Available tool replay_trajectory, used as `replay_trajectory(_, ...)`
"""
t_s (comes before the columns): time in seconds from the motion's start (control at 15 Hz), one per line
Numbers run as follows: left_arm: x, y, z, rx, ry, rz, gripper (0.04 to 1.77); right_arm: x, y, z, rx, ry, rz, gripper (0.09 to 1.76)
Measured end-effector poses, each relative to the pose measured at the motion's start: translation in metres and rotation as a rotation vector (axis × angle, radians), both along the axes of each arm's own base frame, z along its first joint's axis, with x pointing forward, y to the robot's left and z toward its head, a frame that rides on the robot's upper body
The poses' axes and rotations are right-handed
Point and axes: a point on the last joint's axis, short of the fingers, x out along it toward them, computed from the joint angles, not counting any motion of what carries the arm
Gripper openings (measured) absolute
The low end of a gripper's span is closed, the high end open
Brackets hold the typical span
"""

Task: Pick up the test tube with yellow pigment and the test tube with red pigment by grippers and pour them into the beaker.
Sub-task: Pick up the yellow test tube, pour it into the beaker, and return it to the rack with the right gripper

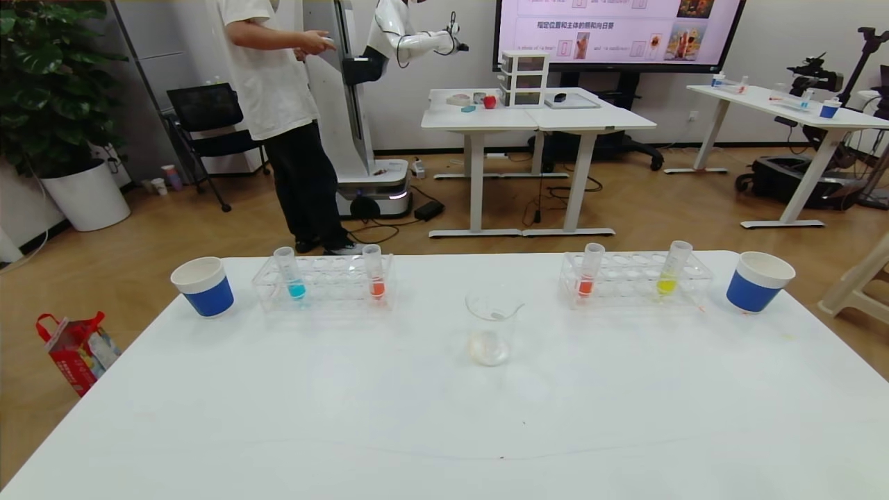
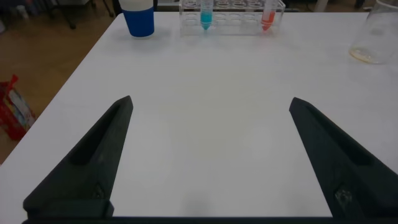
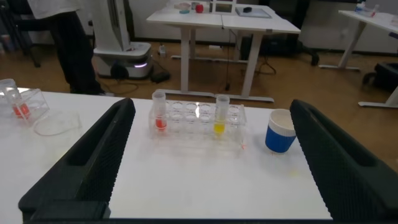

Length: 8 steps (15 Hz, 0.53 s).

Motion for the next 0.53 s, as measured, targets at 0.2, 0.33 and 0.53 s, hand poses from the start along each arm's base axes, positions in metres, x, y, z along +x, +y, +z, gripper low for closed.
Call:
replay_trajectory(0.2,0.0,0.0,0.0,0.0,0.0,0.0,1.75,0.062,-0.002,0.002,-0.01,0.047,0.037,1.74)
replay_trajectory(0.33,0.0,0.0,0.0,0.0,0.0,-0.001,1.75,0.104,-0.01,-0.007,-0.011,0.074,0.04,1.74)
replay_trajectory(0.53,0.0,0.0,0.0,0.0,0.0,0.0,1.75,0.164,-0.025,-0.033,-0.012,0.073,0.034,1.74)
